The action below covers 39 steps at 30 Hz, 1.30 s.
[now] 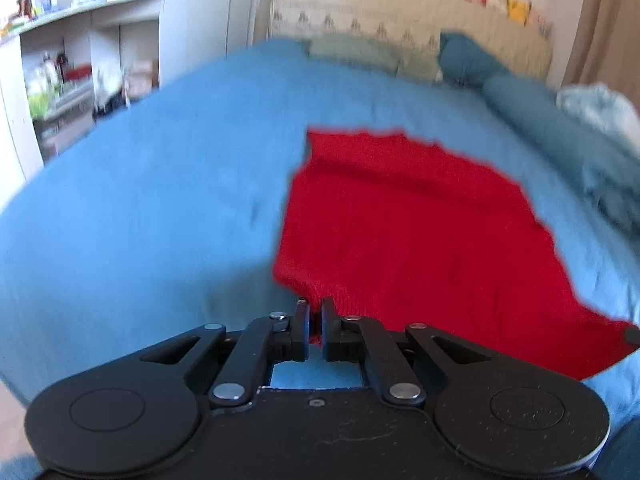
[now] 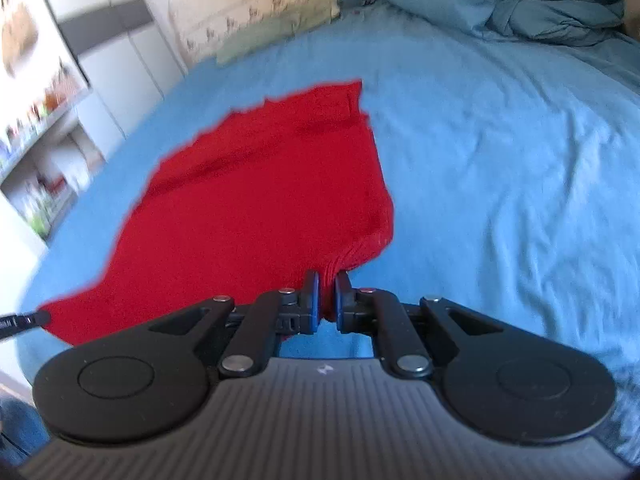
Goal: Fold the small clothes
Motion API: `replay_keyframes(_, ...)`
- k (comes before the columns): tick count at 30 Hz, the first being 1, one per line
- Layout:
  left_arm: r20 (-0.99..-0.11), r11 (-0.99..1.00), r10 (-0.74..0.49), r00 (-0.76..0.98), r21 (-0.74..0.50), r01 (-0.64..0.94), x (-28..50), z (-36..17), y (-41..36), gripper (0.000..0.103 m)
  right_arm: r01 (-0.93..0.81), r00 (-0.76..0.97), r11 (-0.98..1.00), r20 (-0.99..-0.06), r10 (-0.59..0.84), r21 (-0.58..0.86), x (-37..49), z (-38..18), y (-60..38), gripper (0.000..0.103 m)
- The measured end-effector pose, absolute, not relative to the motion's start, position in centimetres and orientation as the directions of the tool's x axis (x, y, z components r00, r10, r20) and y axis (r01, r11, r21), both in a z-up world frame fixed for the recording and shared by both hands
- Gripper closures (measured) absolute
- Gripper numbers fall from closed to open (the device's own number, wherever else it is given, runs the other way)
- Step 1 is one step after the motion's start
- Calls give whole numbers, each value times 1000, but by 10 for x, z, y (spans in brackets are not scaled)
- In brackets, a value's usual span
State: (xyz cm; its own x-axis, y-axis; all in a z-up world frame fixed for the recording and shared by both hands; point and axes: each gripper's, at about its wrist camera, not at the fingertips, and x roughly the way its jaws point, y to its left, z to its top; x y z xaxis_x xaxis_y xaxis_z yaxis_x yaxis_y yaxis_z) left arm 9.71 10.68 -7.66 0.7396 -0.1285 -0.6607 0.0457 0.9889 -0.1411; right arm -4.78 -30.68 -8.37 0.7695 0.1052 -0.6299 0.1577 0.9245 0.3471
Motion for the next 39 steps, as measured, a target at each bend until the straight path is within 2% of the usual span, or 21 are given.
replay_keyframes(7, -537, 979, -172, 826, -187, 82, 173, -2, 105, 99, 127, 834, 894, -534, 138, 430, 20, -10, -333, 80)
replay_keyframes(14, -461, 981, -140, 876, -184, 61, 303, 30, 83, 100, 127, 863, 889, -491, 119, 440, 146, 35, -355, 80)
replay_keyframes(18, -492, 984, -93, 866, -176, 6, 391, 6, 65, 100, 153, 852, 911, -518, 75, 384, 239, 28, -361, 80)
replay_keyframes(22, -563, 981, -35, 826, -175, -78, 471, -51, 50, 100, 173, 828, 927, -559, 46, 333, 325, -16, -357, 80)
replay_keyframes(27, -619, 982, 2, 785, -149, -120, 518, -113, 40, 100, 216, 794, 937, -608, -6, 274, 397, -80, -356, 80)
replay_keyframes(30, -630, 977, 3, 776, -165, -138, 532, -130, 42, 100, 207, 792, 947, -610, -13, 248, 416, -98, -354, 80)
replay_keyframes(32, -635, 978, 4, 773, -159, -135, 537, -134, 42, 97, 198, 787, 958, -616, -29, 208, 425, -105, -350, 77)
replay_keyframes(33, -630, 977, 2, 777, -163, -135, 536, -134, 42, 91, 188, 791, 964, -611, -35, 189, 426, -107, -348, 74)
replay_keyframes(34, -621, 976, 1, 784, -169, -136, 532, -132, 44, 61, 185, 798, 967, -601, -42, 178, 424, -107, -346, 56)
replay_keyframes(35, -612, 976, -1, 791, -172, -132, 527, -129, 42, 42, 182, 806, 967, -590, -44, 177, 421, -105, -346, 39)
replay_keyframes(36, -591, 979, 1, 807, -164, -121, 517, -123, 38, 15, 186, 816, 965, -576, -47, 184, 417, -102, -346, 16)
replay_keyframes(37, -561, 983, 4, 828, -149, -105, 507, -117, 37, 6, 180, 834, 965, -550, -47, 190, 410, -98, -347, 4)
replay_keyframes(39, -511, 996, -5, 860, -82, -43, 484, -106, 31, 4, 161, 855, 973, -516, -53, 168, 390, -89, -337, 1)
